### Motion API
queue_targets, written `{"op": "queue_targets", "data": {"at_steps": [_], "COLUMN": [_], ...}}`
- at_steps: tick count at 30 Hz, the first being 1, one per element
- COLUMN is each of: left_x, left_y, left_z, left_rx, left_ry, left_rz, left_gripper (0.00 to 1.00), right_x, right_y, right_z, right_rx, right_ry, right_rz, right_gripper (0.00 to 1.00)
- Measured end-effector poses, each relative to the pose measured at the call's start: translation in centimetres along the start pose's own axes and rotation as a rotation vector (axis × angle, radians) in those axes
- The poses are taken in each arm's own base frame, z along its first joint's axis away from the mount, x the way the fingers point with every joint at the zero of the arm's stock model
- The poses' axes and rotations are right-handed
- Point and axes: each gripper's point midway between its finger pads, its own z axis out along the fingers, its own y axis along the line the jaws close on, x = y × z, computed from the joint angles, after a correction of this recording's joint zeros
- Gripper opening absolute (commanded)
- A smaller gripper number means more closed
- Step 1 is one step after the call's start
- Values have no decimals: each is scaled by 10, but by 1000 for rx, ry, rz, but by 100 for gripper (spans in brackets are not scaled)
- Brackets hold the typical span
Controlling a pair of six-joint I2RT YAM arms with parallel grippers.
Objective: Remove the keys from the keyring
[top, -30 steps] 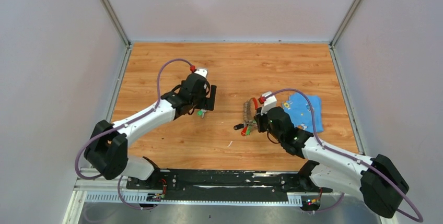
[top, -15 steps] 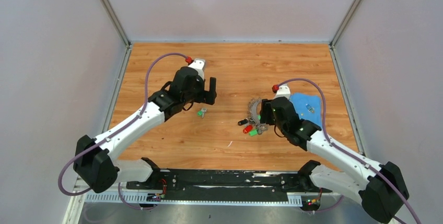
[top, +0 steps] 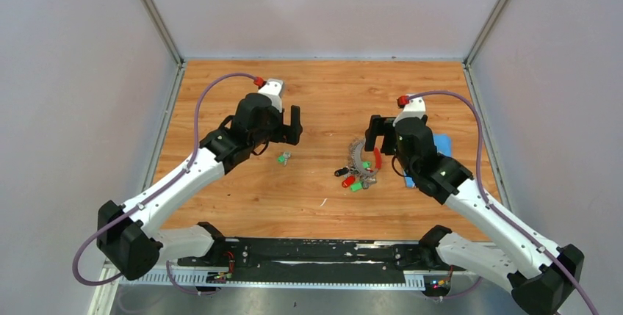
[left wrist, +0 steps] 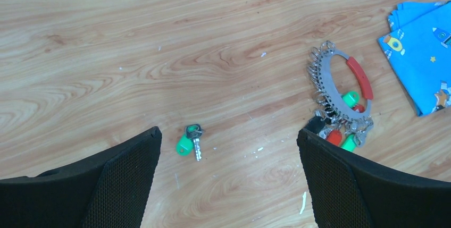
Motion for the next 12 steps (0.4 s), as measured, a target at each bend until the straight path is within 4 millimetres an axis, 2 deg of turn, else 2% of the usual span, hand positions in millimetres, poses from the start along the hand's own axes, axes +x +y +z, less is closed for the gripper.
{"op": "queue_targets", "data": {"at_steps": [3, 12], "left_x": [-2, -8], "left_y": [4, 12], "left_z": [-2, -7], "left_rx": [-20, -64], "left_ry": [-9, -35], "left_rz": [4, 11], "left_gripper": [100, 100], "right_x": [-10, -3], "right_y": [2, -2], "right_z": [-3, -4], "right_rx": [-5, 5], "right_ry": [-17, 14], "right_rz": [8, -15], "right_gripper": [100, 100]}}
